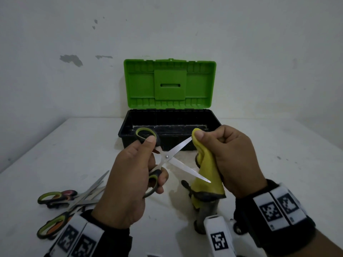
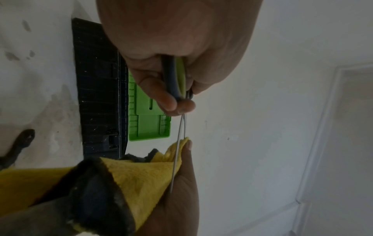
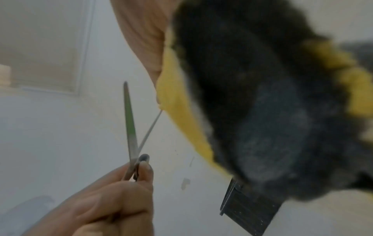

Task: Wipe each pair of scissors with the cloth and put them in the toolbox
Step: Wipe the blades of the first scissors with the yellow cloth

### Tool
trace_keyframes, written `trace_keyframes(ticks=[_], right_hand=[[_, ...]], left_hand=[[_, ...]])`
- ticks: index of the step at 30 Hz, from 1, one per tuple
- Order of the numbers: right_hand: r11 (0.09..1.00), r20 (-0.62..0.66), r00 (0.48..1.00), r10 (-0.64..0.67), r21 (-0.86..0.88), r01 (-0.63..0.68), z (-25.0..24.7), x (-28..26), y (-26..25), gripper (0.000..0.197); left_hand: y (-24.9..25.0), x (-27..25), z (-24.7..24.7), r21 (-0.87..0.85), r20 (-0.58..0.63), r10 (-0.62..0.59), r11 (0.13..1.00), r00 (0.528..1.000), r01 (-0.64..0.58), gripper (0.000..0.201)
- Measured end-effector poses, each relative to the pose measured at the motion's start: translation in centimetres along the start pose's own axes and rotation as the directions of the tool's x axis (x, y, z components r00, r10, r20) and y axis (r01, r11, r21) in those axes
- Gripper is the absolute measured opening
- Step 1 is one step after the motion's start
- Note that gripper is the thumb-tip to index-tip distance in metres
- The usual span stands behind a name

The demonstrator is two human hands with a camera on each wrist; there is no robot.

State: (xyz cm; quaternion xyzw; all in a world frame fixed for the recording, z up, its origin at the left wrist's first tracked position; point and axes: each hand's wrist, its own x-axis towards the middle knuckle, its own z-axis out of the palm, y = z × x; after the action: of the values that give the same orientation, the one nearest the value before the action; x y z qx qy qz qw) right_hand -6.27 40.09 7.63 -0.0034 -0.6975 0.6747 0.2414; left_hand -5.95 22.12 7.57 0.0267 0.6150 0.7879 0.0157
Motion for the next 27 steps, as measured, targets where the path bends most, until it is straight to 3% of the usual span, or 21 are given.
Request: trace_keyframes(ticks=[6,11,14,18,23,27], right_hand=[[0.997,0.104,0.994,-0.016,-0.078,0.024,0.7,-1.3,-0.3,0.031],[0.999,-0.012,0.999,0.043,0.009,-0.043,-0.9,0.7,0.3,0.034],[0.979,-0.127,0.992,0.015,-0.200,-0.041,-2.8,2.2,1.2,0.032],[0.859,-0.160,0.983,-0.093,-0.512,-0.002,-4.8,4.0,2.4,0.031],[0.763,-0.032,0.972,-0.233,-0.626,0.162,-3.3,3.7,1.5,0.026],[0.831,0.133,0.951,-0.280,-0.462,0.309,-1.3,1.4,0.8,0.022]], left_hand=[[0.1,-0.1,0.1,0.009,0.017,0.006,1.000,1.000,-0.006,0.026],[-0.1,-0.1,0.0,0.035,0.007,-0.002,0.999,1.000,0.002,0.032],[-0.2,-0.2,-0.4,0.081,0.026,-0.022,0.996,0.999,0.020,0.032],[-0.7,-0.3,-0.7,0.226,0.101,-0.094,0.972,0.990,0.069,0.033],[-1.5,-0.2,0.5,0.367,0.150,-0.126,0.928,0.981,0.063,0.031],[-2.0,0.4,0.8,0.355,0.153,-0.098,0.934,0.983,0.038,0.031]])
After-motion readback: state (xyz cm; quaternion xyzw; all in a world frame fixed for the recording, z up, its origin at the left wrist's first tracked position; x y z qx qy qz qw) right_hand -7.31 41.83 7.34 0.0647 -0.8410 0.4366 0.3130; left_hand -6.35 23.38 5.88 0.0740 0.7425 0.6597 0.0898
